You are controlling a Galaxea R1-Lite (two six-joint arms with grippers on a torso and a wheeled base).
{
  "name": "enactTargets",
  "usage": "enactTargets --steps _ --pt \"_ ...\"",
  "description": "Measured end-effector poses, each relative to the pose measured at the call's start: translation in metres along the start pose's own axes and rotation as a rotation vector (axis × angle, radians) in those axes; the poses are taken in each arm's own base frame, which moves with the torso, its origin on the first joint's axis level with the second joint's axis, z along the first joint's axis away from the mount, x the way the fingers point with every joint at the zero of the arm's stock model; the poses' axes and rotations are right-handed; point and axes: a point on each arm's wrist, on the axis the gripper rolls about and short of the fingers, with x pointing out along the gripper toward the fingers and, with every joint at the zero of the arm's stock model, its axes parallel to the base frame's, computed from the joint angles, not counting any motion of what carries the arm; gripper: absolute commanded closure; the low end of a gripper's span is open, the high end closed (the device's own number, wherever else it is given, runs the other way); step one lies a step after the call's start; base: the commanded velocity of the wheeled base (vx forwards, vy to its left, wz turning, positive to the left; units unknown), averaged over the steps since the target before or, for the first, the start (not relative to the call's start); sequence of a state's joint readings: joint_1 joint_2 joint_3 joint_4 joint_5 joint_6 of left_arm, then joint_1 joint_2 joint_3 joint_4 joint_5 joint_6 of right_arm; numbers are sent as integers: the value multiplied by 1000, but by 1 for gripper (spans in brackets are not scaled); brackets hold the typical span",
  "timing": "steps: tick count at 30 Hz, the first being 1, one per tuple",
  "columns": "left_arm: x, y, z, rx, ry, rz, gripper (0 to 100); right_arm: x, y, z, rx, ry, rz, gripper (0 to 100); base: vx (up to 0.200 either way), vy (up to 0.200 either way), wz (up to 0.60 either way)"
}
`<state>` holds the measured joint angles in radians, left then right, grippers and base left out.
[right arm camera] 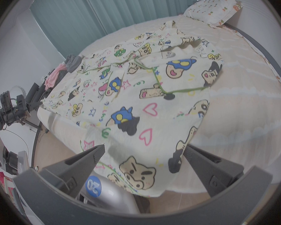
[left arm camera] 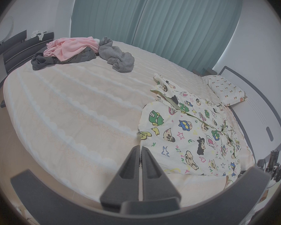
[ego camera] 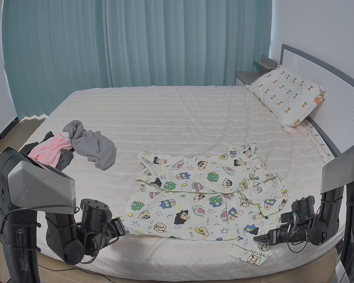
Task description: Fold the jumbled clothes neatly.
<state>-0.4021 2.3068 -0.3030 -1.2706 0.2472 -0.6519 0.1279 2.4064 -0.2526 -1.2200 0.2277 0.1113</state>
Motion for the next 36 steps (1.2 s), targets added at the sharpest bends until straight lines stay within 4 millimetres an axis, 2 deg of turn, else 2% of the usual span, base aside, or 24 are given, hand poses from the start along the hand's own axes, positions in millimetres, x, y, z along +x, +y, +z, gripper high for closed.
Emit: enactTargets --steps 12,19,20,36 --pt "-2 1 -1 4 3 2 100 4 1 -22 16 56 -38 0 0 0 0" --pt "-3 -1 1 2 -13 -10 100 6 3 -24 11 66 14 0 0 0 0" --pt "-3 -1 1 2 -15 -12 100 6 3 -23 9 59 19 100 0 0 0" --pt "-8 3 -4 13 2 -5 100 0 0 -23 19 18 29 100 0 0 0"
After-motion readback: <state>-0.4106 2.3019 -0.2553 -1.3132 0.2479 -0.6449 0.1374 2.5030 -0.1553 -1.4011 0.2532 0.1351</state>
